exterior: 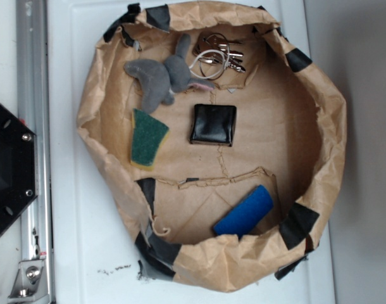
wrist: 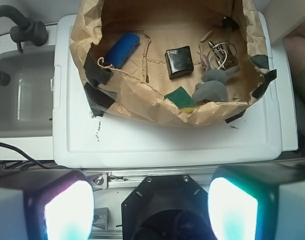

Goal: Grab the black box.

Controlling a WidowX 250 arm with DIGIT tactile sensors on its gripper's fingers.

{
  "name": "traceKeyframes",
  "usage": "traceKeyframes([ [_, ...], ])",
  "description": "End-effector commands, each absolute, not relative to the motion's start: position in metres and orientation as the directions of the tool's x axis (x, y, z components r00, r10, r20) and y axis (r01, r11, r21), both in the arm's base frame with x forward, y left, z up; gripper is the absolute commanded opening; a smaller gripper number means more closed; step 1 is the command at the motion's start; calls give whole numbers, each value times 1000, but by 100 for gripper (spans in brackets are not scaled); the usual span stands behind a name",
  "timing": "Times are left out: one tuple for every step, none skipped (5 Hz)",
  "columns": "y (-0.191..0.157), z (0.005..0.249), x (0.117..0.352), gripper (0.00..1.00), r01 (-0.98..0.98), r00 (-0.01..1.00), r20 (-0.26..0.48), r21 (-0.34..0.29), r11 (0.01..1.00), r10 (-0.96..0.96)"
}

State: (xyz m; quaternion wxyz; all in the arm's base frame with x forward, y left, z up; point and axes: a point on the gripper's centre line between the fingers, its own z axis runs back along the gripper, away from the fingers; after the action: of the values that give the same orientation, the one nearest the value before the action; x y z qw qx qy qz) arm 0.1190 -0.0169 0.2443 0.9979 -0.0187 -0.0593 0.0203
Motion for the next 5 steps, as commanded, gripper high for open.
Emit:
traceKeyframes([
  [-17, 244, 119, 100, -38, 992, 118, -40, 998, 43],
  [-15, 220, 169, 100, -215, 964, 153, -32, 976, 217],
  [-2, 200, 219, 100, -354, 918, 191, -6, 935, 348],
  [10, 191, 240, 100, -536, 811, 241, -57, 842, 533],
  [28, 185, 241, 100, -727, 651, 239, -79, 682, 721],
])
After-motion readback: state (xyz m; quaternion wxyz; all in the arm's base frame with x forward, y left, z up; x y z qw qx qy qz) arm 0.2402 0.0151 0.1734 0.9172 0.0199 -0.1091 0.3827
